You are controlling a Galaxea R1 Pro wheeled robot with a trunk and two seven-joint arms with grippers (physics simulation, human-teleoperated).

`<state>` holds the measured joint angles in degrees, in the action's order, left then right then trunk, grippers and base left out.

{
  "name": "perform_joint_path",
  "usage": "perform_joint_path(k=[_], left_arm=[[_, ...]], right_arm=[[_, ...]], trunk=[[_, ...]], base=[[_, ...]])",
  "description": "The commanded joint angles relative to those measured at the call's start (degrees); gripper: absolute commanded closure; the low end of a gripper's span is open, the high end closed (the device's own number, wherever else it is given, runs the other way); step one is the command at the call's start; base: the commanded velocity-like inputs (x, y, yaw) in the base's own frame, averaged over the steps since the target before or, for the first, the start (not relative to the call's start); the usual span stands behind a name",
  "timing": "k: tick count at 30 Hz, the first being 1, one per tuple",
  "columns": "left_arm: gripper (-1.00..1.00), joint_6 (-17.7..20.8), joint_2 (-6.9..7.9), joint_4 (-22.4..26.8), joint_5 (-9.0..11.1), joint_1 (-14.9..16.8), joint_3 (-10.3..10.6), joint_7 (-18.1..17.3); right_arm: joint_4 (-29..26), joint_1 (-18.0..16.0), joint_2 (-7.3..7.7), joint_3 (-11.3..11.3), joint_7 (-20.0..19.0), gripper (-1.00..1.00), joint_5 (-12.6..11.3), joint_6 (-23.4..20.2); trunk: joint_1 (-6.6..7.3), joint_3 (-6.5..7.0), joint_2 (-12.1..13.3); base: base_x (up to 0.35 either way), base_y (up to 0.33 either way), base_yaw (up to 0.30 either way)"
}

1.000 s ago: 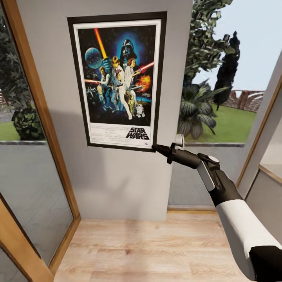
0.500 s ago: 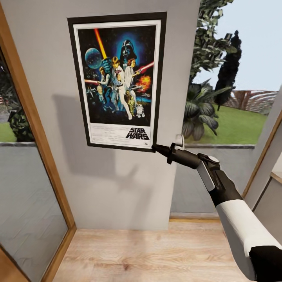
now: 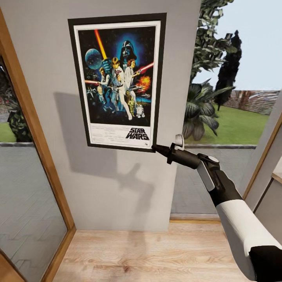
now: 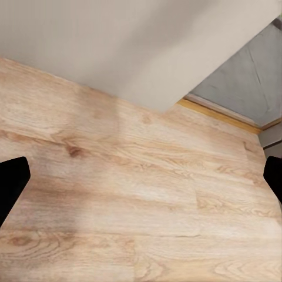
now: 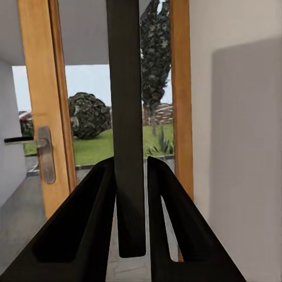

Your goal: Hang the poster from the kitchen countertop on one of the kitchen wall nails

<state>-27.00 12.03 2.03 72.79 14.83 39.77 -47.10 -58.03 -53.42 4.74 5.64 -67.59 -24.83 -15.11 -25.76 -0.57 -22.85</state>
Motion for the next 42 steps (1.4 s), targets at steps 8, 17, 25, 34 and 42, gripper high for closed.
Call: perform_joint_path(k=[8,17,25,34,42], left_arm=[[-1.00,-0.24,0.01,-0.01,0.42,0.02,0.48,-0.09],[-1.00,-0.24,0.01,-0.01,0.42,0.02,0.48,-0.09],[-1.00,-0.24,0.01,-0.01,0.42,0.02,0.48,-0.09],[-1.00,-0.24,0.01,-0.01,0.42,0.02,0.48,-0.09],[-1.00,-0.24,0.01,-0.01,0.42,0.02,0.48,-0.09]], right_arm=[[-0.06,-0.04,0.08,0.16,-0.08,1.00,-0.67,-0.71],[0.00,-0.03,0.08,0.18,-0.08,1.00,-0.68,-0.71],[0.05,-0.02,0.07,0.20,-0.08,1.00,-0.66,-0.71],[0.03,-0.03,0.03,1.59,-0.02,1.00,-0.66,-0.66],[0.09,-0.05,0.06,2.48,0.00,1.00,-0.66,-0.63]], trunk=[[-0.03,-0.06,-0.07],[-0.03,-0.06,-0.07],[-0.03,-0.06,-0.07],[-0.03,-0.06,-0.07],[-0.03,-0.06,-0.07]], base=[[0.000,0.000,0.016],[0.000,0.000,0.042],[0.000,0.000,0.003],[0.000,0.000,0.007],[0.000,0.000,0.049]])
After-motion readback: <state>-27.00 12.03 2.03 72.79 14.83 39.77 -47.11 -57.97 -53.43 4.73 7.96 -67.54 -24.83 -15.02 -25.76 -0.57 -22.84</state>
